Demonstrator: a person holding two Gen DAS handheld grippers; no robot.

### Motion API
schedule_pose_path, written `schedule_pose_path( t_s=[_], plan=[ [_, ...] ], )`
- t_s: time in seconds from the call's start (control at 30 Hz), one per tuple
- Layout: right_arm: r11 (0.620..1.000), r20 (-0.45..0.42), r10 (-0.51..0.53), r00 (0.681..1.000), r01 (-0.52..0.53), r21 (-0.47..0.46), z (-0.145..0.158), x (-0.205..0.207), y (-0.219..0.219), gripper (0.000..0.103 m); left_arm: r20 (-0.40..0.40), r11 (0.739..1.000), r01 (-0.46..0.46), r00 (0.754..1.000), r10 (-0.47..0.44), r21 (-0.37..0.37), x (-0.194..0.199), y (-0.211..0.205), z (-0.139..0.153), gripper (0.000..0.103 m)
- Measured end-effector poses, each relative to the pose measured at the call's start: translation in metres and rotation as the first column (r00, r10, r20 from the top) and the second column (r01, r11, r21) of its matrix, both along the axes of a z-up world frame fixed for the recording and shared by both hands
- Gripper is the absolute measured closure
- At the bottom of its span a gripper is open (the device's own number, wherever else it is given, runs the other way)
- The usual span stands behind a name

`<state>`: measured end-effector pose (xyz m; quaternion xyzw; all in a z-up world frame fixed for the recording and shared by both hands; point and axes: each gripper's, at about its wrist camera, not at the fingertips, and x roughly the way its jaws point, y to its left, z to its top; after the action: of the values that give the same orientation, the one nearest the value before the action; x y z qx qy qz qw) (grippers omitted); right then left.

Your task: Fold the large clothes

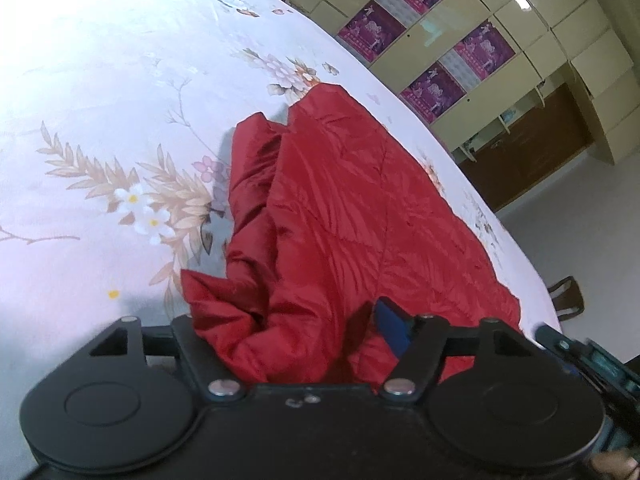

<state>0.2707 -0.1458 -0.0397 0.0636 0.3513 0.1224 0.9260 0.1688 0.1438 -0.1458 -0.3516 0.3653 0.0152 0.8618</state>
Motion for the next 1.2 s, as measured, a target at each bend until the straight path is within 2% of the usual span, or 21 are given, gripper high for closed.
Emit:
schedule_pose_path(
  t_s=[0.03, 0.1, 0.27, 0.47, 0.63, 0.83, 0.9, 0.97, 1.2],
  plan=[
    [1.000, -0.006, 0.022, 1.000, -0.022, -0.013, -0.004, 0.006, 0.011, 0.054, 0.001, 1.000, -0.001, 1.000, 0.001, -0.006, 0.000, 0.001, -0.001, 0.037],
    [0.998, -0.033, 0.056, 0.998, -0.057, -0.029, -0.012, 0.019, 0.030, 0.063, 0.006, 1.000, -0.001, 1.000, 0.001, -0.010, -0.001, 0.003, -0.002, 0.039],
    [0.989, -0.058, 0.093, 0.994, -0.099, -0.111, -0.037, 0.041, 0.063, 0.063, 0.013, 1.000, 0.000, 1.000, 0.001, -0.016, -0.005, 0.006, -0.003, 0.043],
    [0.963, -0.087, 0.126, 0.988, -0.142, -0.228, -0.068, 0.046, 0.084, 0.063, 0.011, 1.000, 0.003, 1.000, -0.002, -0.024, -0.009, 0.006, -0.002, 0.046],
    [0.963, -0.097, 0.120, 0.988, -0.139, -0.232, -0.061, 0.043, 0.083, 0.063, -0.002, 0.998, 0.006, 1.000, -0.006, -0.056, -0.013, 0.008, -0.003, 0.046],
    [0.958, -0.086, 0.127, 0.988, -0.144, -0.246, -0.052, 0.010, 0.079, 0.063, 0.004, 0.996, 0.003, 1.000, -0.003, -0.084, -0.016, 0.008, -0.004, 0.047],
    [0.953, -0.097, 0.132, 0.987, -0.153, -0.261, -0.055, 0.005, 0.080, 0.063, 0.010, 0.996, 0.000, 1.000, 0.001, -0.090, -0.016, 0.009, -0.005, 0.051],
    [0.948, -0.100, 0.135, 0.986, -0.158, -0.275, -0.056, 0.003, 0.083, 0.063, 0.014, 0.996, 0.002, 1.000, 0.000, -0.093, -0.016, 0.008, -0.006, 0.061],
    [0.947, -0.117, 0.146, 0.982, -0.173, -0.269, -0.067, 0.004, 0.084, 0.063, 0.038, 0.999, 0.008, 0.999, -0.007, -0.043, -0.017, 0.005, 0.001, 0.073]
  ],
)
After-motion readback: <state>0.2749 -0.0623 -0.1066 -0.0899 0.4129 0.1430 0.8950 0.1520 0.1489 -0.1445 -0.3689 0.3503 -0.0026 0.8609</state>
